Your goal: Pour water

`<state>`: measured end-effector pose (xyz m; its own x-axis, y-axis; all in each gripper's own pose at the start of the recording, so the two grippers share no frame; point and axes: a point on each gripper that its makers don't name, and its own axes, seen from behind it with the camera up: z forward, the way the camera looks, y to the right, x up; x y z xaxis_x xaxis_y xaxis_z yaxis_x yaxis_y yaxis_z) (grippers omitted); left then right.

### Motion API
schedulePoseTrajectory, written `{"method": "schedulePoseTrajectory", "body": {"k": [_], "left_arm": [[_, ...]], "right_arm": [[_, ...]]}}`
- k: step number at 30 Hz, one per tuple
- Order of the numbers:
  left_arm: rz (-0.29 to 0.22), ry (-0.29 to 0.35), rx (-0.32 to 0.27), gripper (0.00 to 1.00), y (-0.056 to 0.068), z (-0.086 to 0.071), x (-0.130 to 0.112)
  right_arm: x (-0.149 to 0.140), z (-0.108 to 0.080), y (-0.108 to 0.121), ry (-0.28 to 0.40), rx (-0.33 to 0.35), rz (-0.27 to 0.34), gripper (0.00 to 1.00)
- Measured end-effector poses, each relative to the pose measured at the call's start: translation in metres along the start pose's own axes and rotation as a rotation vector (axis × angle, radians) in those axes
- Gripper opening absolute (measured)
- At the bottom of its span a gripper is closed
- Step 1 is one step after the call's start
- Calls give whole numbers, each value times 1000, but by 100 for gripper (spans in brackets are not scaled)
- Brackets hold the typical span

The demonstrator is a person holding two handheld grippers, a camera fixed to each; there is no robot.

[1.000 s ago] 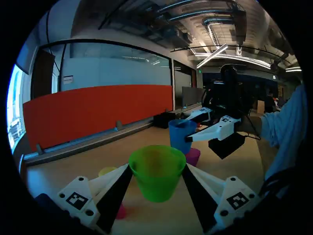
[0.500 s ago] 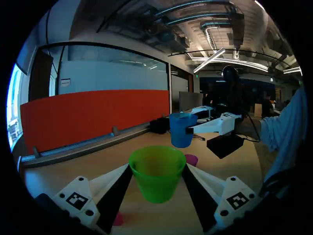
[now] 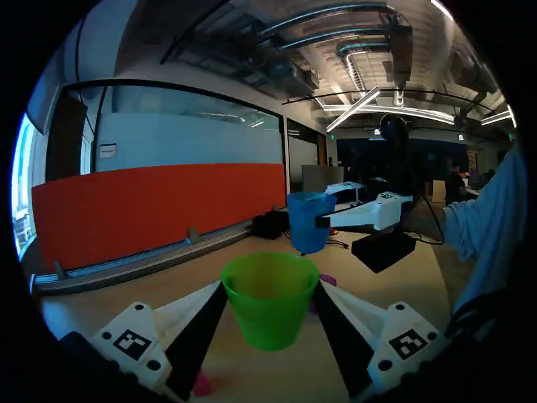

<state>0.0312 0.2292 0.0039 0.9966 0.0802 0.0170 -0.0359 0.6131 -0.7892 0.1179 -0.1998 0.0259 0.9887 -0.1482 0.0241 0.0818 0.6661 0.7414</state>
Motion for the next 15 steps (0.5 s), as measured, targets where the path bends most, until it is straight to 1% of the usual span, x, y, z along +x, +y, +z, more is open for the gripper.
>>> {"method": "schedulePoseTrajectory", "body": {"k": [9,15], "left_arm": [[4,7,-10,87,1,6,2],[-2,13,-21,87,3,9,3]], "right_arm": [[18,-3,3,31,-9,-22,88],[24,-4,5,36,-7,-29,88]]}}
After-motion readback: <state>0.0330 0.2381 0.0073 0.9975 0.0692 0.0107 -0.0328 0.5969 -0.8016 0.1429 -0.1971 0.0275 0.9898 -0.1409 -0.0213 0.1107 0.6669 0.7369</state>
